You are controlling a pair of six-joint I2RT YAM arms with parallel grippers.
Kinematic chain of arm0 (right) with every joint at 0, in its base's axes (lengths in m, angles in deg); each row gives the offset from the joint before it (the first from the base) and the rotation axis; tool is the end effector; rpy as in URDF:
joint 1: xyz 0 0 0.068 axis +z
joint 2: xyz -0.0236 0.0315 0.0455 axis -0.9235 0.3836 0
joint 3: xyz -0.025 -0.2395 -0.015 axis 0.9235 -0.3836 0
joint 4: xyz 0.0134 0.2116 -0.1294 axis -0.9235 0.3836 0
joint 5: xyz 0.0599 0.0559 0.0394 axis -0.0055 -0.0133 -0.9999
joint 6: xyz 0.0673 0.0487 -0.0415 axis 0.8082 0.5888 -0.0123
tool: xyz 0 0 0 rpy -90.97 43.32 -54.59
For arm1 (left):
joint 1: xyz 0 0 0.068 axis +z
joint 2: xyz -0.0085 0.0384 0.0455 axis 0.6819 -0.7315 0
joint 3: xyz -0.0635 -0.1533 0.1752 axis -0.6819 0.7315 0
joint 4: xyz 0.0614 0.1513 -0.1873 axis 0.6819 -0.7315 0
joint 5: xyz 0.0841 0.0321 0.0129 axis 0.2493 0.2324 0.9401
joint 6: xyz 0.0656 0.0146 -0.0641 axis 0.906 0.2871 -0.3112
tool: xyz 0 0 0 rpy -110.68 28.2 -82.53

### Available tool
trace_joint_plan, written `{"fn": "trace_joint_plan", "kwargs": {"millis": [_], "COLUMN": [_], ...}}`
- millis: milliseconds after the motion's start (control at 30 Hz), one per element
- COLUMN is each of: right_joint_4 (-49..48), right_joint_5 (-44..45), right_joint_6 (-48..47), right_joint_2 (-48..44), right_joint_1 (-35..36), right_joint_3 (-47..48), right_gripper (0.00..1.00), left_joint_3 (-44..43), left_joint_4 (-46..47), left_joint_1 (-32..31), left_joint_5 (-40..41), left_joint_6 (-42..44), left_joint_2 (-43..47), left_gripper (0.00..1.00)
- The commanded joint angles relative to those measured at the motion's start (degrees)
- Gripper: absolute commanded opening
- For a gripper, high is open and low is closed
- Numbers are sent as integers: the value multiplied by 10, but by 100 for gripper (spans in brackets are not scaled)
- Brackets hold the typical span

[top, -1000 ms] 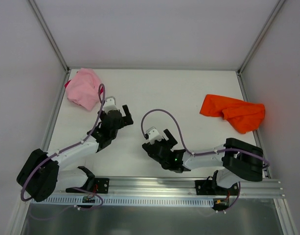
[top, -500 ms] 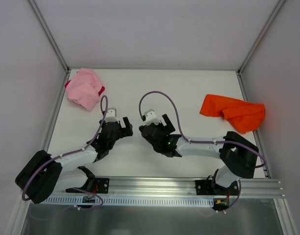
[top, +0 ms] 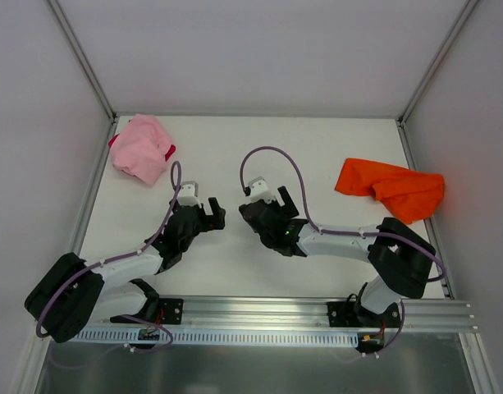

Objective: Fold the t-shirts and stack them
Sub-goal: Put the neatly folded tshirt into the corner of the board with the left arm

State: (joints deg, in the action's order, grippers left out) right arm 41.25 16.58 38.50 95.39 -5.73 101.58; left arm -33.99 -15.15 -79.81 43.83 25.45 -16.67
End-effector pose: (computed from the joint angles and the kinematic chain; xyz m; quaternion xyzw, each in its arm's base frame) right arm 0.2183 0.2748 0.1614 -0.3117 0.7741 -0.1338 0.5346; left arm 0.2316 -0.1380 0.1434 -0.0280 0.8017 -0.1859 0.5674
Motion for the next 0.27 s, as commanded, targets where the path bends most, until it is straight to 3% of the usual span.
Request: {"fn": "trace_joint_plan", "kwargs": {"millis": [0,233], "right_joint_4": [-12,-27], "right_joint_5": [5,14], "right_joint_6": [-2,-3], "right_joint_2": [-12,-21], "right_joint_1": [-4,-6], "right_joint_3": [16,-3], "right_gripper": [100,100], "left_joint_3": [-1,-14], "left_joint_4": [34,30], "left_joint_1": [-4,-4], "left_joint_5": [2,1], "left_joint_6": [12,14], "left_joint_2": [3,-23], "left_gripper": [99,99]}}
